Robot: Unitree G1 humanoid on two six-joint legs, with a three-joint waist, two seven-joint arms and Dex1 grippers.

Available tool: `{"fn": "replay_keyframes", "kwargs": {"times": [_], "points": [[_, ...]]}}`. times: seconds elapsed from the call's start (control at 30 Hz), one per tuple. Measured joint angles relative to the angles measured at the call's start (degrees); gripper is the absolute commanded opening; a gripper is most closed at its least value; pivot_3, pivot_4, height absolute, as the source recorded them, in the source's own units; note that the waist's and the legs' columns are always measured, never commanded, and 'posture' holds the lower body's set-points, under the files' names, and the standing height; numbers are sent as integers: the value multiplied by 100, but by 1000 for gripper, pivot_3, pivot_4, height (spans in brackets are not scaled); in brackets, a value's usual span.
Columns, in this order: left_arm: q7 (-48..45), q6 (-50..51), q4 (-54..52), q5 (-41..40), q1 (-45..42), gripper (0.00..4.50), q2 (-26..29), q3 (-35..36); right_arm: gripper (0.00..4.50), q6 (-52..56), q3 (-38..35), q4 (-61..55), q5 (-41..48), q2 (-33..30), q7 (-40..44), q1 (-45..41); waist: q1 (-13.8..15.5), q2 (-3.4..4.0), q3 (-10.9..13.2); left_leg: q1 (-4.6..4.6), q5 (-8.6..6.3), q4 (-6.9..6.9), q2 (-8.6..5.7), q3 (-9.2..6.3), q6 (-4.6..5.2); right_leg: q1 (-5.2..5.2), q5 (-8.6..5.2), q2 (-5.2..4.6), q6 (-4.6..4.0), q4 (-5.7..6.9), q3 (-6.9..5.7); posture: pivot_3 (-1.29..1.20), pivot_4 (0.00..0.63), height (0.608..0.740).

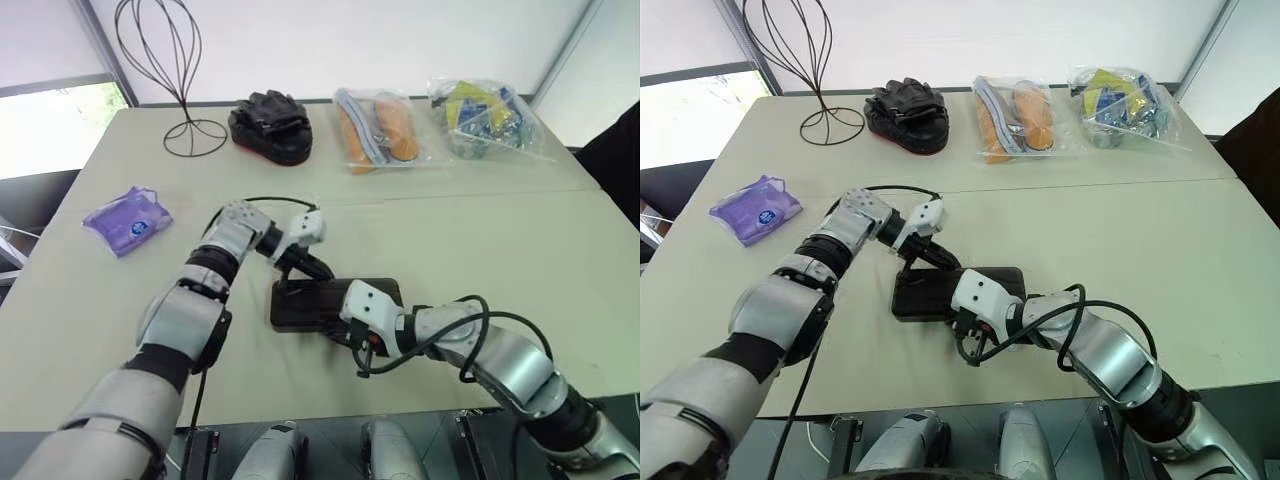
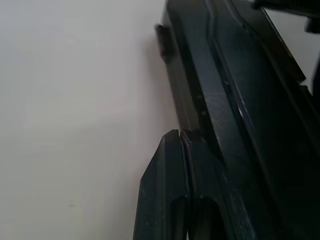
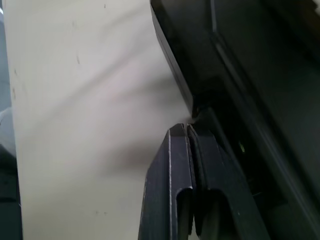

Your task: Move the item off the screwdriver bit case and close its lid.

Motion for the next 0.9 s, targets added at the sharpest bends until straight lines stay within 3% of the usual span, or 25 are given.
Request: {"fn": "replay_keyframes", "kwargs": {"times": [0.9], "points": [[216, -332, -653, 157, 601, 0, 43, 24, 71, -135, 364, 279, -187, -13, 48, -194, -12, -42, -61, 16, 0, -12, 6, -4, 0, 8, 0, 4, 0, 0, 0, 0, 150, 740]]}}
